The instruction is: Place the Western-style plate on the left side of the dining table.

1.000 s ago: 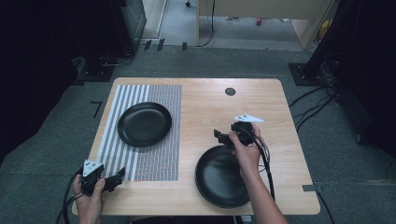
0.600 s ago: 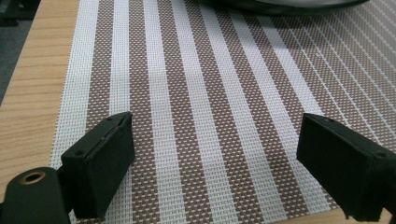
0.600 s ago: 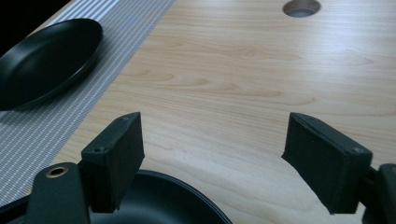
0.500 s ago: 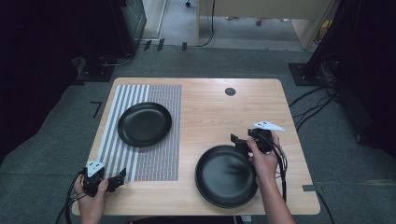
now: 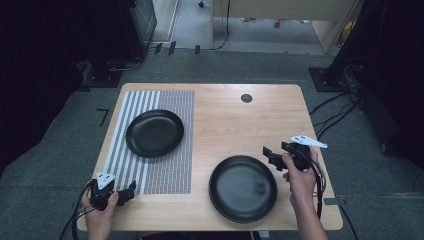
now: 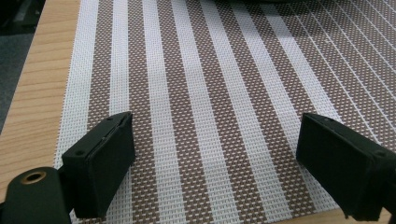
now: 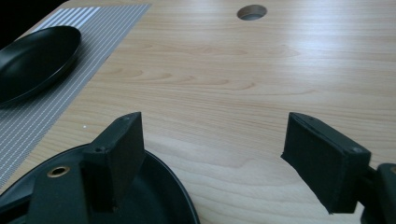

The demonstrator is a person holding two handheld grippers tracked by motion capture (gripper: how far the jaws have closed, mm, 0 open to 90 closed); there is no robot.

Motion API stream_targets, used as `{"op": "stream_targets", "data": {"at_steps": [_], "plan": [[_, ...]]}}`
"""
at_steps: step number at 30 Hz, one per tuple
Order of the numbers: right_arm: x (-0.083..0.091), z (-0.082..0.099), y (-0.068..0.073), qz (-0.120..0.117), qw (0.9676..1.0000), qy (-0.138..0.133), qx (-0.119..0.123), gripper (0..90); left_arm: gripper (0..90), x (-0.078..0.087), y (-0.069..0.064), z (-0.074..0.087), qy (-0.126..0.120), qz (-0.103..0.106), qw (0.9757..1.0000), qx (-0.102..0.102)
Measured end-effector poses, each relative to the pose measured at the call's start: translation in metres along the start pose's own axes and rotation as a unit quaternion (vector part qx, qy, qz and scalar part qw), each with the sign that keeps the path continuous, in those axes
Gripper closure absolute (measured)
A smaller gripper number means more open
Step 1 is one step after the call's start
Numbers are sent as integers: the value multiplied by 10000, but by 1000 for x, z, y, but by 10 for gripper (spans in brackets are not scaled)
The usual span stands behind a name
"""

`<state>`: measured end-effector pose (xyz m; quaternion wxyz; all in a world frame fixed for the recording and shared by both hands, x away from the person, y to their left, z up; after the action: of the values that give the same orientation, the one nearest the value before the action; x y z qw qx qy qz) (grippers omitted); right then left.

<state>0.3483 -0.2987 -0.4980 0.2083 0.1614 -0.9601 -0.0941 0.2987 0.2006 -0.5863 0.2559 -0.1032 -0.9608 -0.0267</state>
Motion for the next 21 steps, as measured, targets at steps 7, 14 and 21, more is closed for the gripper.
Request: {"op": "stream_targets", "data": {"at_steps": [7, 14, 21], "plan": [[20, 2, -16, 140, 9999, -72, -64, 202, 114, 0, 0, 0, -1, -4, 10000, -5], [39, 15, -37, 286, 9994, -83, -167, 204, 115, 0, 0, 0, 0, -3, 10000, -5], [52, 33, -61, 463, 9986, -95, -222, 206, 115, 0, 0, 0, 5, 8, 10000, -18]]}}
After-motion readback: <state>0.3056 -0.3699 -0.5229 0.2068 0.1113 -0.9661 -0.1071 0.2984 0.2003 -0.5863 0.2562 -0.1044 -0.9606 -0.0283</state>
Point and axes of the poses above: each handheld gripper's, and its own axes: x roughly backward along the jaws, z roughly out of its underside, y roughly to its left, the point moved 10 cm from there along -x, roughly forward along the jaws, and after that the axes turned 13 degrees about -y, right-handed, at the moved point
